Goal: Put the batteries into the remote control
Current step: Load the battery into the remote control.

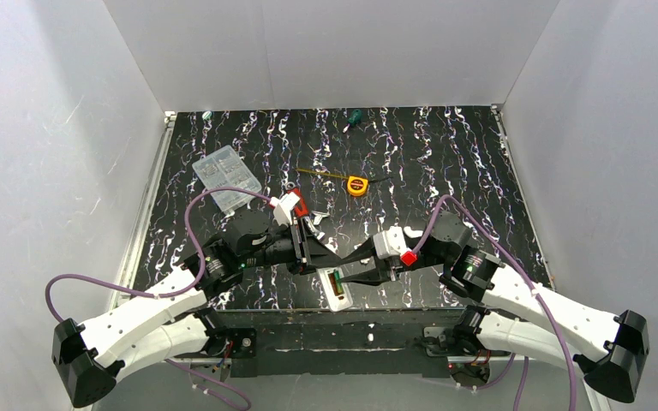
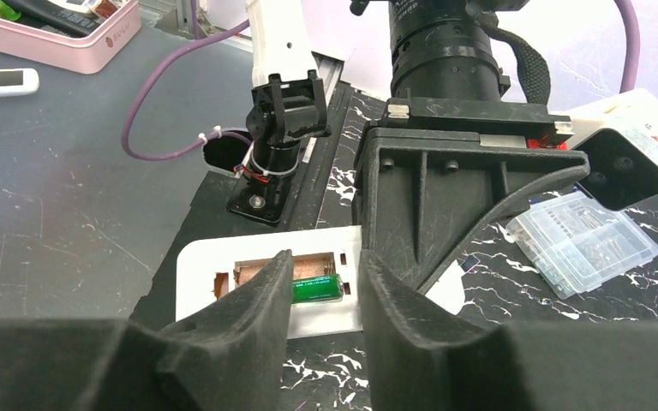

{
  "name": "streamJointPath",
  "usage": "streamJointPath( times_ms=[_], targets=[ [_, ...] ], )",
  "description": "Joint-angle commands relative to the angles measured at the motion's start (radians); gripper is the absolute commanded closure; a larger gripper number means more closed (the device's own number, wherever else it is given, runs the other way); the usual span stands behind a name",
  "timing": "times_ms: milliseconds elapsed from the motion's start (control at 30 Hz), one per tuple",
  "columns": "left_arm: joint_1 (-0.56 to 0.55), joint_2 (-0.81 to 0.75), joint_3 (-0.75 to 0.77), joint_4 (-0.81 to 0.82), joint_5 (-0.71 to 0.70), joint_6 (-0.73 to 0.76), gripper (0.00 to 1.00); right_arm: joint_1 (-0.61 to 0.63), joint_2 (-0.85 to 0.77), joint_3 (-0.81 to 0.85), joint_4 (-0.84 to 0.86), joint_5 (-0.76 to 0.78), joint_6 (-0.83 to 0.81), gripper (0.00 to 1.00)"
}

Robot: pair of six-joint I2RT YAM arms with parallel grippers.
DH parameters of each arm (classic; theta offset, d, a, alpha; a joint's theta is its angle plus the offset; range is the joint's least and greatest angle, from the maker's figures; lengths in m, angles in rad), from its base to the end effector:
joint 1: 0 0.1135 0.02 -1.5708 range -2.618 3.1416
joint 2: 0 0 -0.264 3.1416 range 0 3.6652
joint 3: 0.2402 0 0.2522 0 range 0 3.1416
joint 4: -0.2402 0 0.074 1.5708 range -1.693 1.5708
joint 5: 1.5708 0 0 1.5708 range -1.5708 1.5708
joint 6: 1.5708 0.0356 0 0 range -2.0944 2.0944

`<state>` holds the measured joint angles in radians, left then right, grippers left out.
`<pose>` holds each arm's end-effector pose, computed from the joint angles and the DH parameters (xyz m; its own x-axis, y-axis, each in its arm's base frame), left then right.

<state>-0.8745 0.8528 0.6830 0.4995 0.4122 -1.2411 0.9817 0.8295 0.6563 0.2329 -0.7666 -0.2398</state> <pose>0.1165 -0.1617 0.3646 -0.8279 -0.3613 -0.4290 0.5028 -0.1389 -0.8532 0.0866 0.1741 0.3311 0.2658 0.0899 -0.9598 -0.9476 -0.1587 -0.2773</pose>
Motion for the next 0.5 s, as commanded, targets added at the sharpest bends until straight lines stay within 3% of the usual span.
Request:
streamJointPath(
  times_ms=[0,467],
  targets=[
    [-0.006,-0.021,0.043,0.037,0.041,0.012,1.0,-0.006,-0.001,-0.017,0.048,-0.016,0.002,0.61],
    [-0.006,-0.009,0.053,0.049,0.045,0.01,1.0,-0.008,-0.01,-0.035,0.035,0.0,-0.007,0.62]
  ],
)
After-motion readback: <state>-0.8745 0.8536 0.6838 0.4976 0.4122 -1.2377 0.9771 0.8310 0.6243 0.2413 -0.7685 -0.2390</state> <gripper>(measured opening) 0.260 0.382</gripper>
